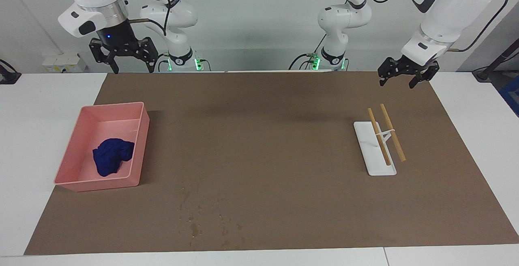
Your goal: Wipe water with towel using both arms
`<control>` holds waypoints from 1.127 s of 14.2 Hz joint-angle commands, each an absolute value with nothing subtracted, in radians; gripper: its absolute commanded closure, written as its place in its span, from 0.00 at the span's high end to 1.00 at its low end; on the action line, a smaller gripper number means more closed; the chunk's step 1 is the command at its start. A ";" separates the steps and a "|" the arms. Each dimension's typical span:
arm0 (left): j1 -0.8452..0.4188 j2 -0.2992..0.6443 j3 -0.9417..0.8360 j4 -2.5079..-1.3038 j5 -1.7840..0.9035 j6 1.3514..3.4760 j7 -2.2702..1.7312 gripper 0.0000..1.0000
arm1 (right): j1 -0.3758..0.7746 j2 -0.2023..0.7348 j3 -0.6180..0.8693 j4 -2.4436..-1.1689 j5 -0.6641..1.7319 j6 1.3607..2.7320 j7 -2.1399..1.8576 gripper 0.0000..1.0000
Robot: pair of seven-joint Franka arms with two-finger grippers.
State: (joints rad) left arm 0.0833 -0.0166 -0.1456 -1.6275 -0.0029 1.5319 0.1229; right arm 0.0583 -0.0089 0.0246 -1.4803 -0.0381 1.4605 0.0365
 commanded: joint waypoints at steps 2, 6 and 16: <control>0.080 -0.043 -0.138 -1.654 -0.005 1.531 0.133 1.00 | 0.048 -0.043 0.026 -1.560 -0.048 1.525 0.043 1.00; 0.080 -0.043 -0.138 -1.654 -0.005 1.531 0.133 1.00 | 0.043 -0.052 0.026 -1.582 -0.045 1.529 0.041 1.00; 0.080 -0.043 -0.140 -1.654 -0.005 1.531 0.133 1.00 | 0.018 -0.041 0.026 -1.597 -0.035 1.525 0.104 1.00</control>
State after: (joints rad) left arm 0.0833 -0.0166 -0.1456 -1.6275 -0.0029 1.5319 0.1229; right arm 0.0206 -0.0257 0.0206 -1.5642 -0.0380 1.5122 0.0702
